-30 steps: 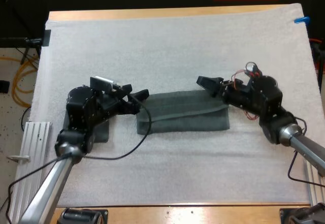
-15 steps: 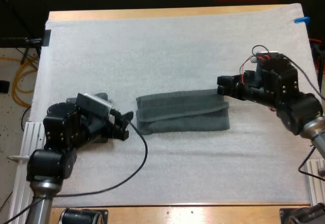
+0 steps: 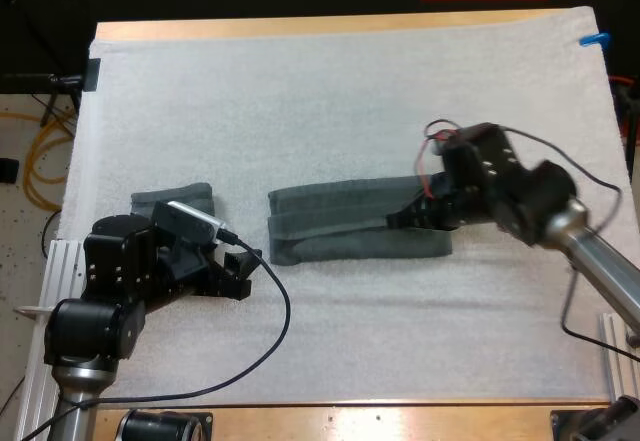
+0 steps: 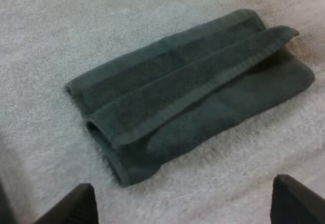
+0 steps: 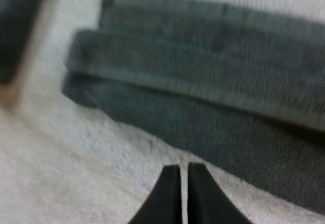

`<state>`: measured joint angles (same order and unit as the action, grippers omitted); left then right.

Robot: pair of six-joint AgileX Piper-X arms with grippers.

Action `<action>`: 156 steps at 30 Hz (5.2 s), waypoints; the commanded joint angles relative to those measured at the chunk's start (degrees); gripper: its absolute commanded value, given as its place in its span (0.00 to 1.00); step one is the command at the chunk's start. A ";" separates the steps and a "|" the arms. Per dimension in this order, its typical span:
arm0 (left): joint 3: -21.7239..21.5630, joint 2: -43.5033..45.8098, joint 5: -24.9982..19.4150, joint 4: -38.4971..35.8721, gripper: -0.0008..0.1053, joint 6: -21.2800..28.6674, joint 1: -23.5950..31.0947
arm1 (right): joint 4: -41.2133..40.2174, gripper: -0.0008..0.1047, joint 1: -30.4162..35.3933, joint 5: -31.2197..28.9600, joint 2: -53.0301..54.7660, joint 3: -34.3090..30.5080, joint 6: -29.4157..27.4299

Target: Pick towel from pile fold and stack

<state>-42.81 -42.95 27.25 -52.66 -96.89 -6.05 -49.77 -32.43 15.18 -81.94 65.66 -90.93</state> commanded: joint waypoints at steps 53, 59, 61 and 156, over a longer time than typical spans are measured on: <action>-0.38 -0.06 1.33 -0.26 0.64 -0.02 -0.20 | 8.81 0.01 -1.08 -7.59 -34.49 25.62 3.73; -0.38 -0.06 1.33 -0.26 0.64 -0.02 -0.20 | 7.87 0.02 -1.08 -7.27 -31.59 30.68 3.73; -0.38 -0.06 1.33 -0.26 0.64 -0.02 -0.20 | 7.25 0.06 -1.08 -7.29 -29.68 30.93 3.57; -0.38 -0.06 7.41 -0.13 0.64 -0.99 -0.20 | 14.12 0.01 12.91 1.51 -16.36 -9.61 2.05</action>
<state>-42.81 -42.95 33.79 -52.77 -97.44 -6.05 -34.14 -19.59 18.96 -99.60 56.09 -87.41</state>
